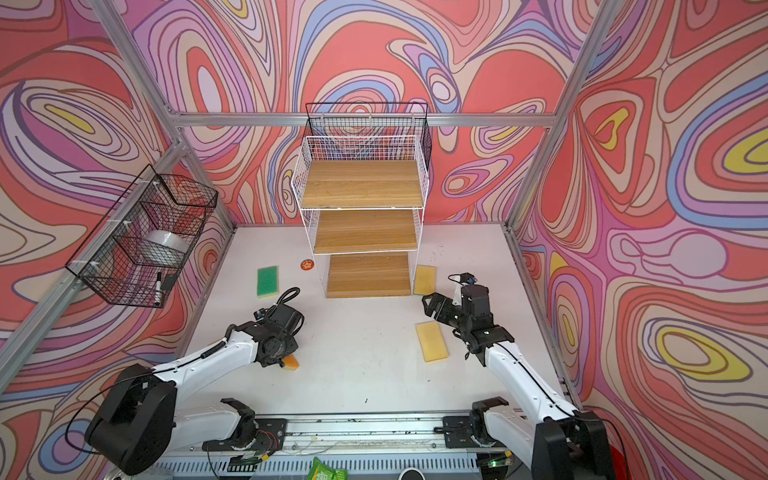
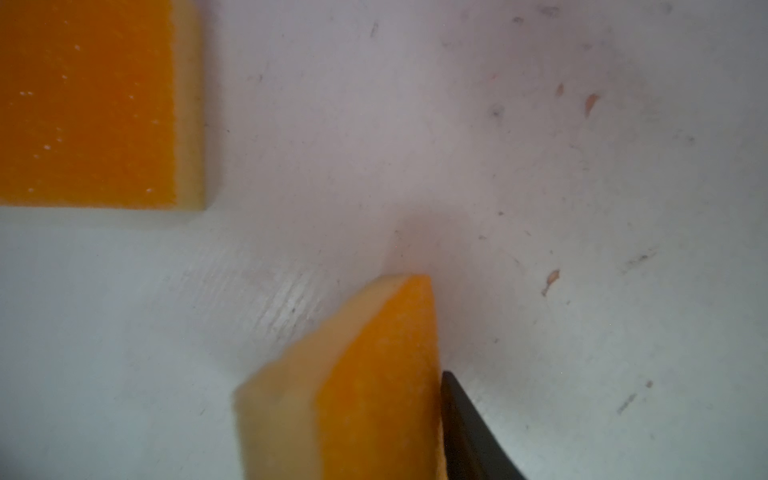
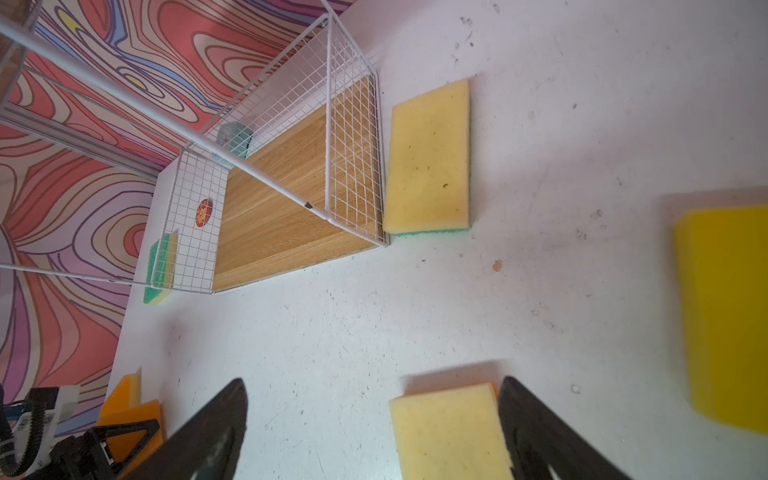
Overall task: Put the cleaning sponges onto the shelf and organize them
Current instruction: 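Lower left gripper and grasp the long orange sponge, then lift orange sponge toward the shelf while right gripper reaches toward it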
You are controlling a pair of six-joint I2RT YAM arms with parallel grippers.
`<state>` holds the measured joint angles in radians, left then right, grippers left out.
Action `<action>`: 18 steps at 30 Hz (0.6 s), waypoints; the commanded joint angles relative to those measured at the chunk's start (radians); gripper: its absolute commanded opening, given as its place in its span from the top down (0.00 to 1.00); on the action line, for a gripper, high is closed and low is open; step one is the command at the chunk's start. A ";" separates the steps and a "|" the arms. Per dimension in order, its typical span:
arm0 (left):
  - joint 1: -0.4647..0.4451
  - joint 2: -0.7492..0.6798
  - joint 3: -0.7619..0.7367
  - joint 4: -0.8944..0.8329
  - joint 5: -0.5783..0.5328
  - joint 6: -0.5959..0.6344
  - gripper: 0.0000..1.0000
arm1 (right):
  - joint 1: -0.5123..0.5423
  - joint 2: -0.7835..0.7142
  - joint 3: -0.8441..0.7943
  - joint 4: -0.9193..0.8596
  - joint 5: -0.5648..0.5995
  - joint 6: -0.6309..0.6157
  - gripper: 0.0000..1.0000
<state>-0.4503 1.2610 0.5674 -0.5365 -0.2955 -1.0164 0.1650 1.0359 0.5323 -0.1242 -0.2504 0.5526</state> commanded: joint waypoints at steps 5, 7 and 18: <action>-0.087 0.044 0.069 0.101 0.059 0.042 0.78 | 0.004 -0.030 -0.002 -0.008 -0.066 0.001 0.05; -0.121 0.060 0.092 0.143 0.065 0.044 0.78 | 0.004 -0.027 -0.008 0.009 -0.136 0.018 0.06; -0.202 0.032 -0.010 0.862 0.266 0.093 0.73 | 0.004 -0.165 -0.085 0.040 -0.400 0.150 0.05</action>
<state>-0.6483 1.3178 0.6109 0.0082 -0.1104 -0.9352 0.1650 0.9062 0.4843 -0.1211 -0.5301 0.6258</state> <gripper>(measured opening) 0.260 0.946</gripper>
